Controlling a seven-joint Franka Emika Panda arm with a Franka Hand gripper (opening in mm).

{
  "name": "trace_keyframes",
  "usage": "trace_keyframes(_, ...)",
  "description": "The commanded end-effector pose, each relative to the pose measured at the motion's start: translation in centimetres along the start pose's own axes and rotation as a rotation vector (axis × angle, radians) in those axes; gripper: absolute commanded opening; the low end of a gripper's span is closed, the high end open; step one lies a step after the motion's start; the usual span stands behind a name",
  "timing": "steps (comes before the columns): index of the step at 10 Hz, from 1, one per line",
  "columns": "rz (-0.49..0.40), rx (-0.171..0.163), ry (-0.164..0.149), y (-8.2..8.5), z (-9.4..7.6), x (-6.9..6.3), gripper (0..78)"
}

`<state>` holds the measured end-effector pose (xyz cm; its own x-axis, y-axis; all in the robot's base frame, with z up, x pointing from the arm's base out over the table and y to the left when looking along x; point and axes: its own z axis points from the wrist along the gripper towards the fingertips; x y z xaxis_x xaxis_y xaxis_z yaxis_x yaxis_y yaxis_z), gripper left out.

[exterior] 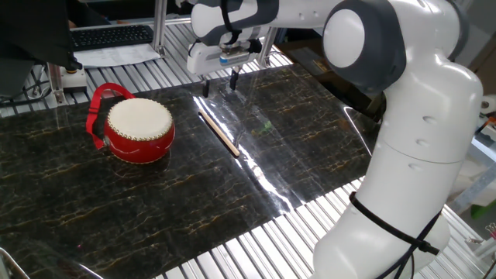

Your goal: Play the drum

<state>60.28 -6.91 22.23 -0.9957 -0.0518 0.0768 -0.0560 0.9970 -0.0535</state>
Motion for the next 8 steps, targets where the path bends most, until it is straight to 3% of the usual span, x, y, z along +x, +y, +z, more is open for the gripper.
trace_keyframes(1,0.037,-0.03,-0.026,-0.99,0.39,-1.25,77.3)
trace_keyframes(8,0.049,-0.022,-0.011,-1.74,0.79,-1.25,77.3)
